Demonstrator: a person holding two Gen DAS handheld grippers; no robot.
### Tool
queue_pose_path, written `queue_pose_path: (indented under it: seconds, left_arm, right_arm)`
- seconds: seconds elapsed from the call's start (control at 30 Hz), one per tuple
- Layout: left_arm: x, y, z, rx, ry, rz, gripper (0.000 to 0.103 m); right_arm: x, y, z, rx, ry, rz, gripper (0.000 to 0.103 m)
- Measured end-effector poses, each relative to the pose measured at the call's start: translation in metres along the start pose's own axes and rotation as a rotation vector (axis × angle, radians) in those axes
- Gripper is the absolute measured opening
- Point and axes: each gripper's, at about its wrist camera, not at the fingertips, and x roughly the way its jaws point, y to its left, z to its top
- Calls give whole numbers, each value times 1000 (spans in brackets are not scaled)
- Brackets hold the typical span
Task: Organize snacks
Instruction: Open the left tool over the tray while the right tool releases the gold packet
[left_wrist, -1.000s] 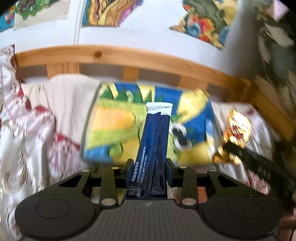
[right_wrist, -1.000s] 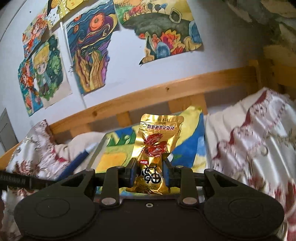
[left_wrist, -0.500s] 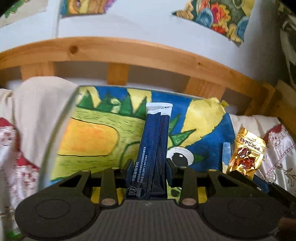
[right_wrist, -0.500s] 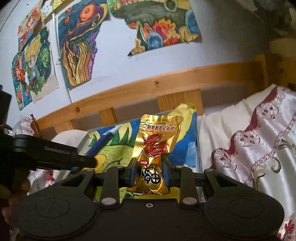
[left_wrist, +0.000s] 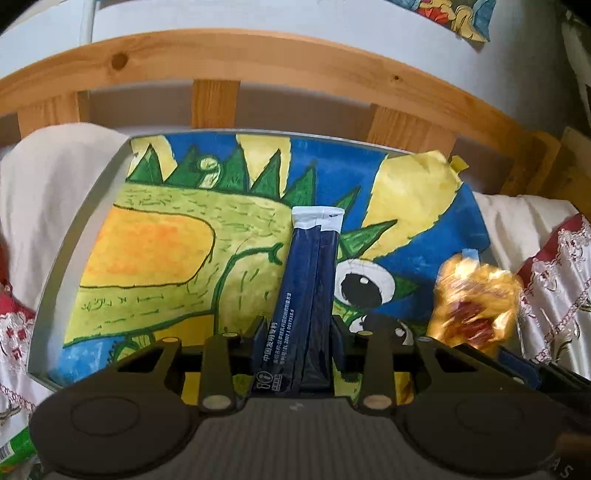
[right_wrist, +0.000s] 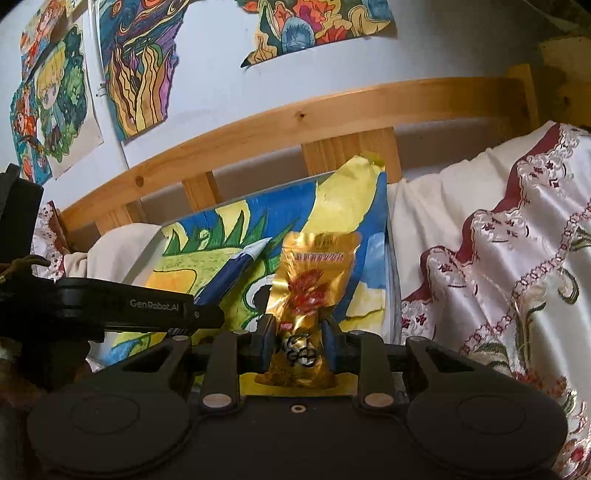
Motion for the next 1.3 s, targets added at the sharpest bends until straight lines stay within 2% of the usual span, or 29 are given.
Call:
queue_pose_path:
  seconds: [0.33,0.4,0.43,0.5,0.8,0.97,1.13,1.3]
  left_arm:
    - [1,-1,-1,21,14,6,44]
    - [-1,0,-2,15,13,1,51]
    - [-3,1,-2,10,8,-5,55]
    - [-9,4,-3,-2,-13,-5,71]
    - [-51,17,-6,-51,-132,12,98]
    - [-85,25,-12,-64,-213,32,102]
    - [-120,33,-21,-55,-279,68,102]
    - [-153,38,-38,-35,-330,95,102]
  right_arm:
    - [3,0,-1,2,19,-11,31]
    - [2,0,0,-5,17,-16,33]
    - [1,1,0,-9,14,-20,37]
    - [-1,2,1,-16,4,-27,43]
    - [-24,9,7,-43,-59,-58,76]
    - [-46,20,10,-64,-111,-63,91]
    - [-73,36,11,-93,-176,-65,101]
    - [-103,51,9,-108,-235,-66,102]
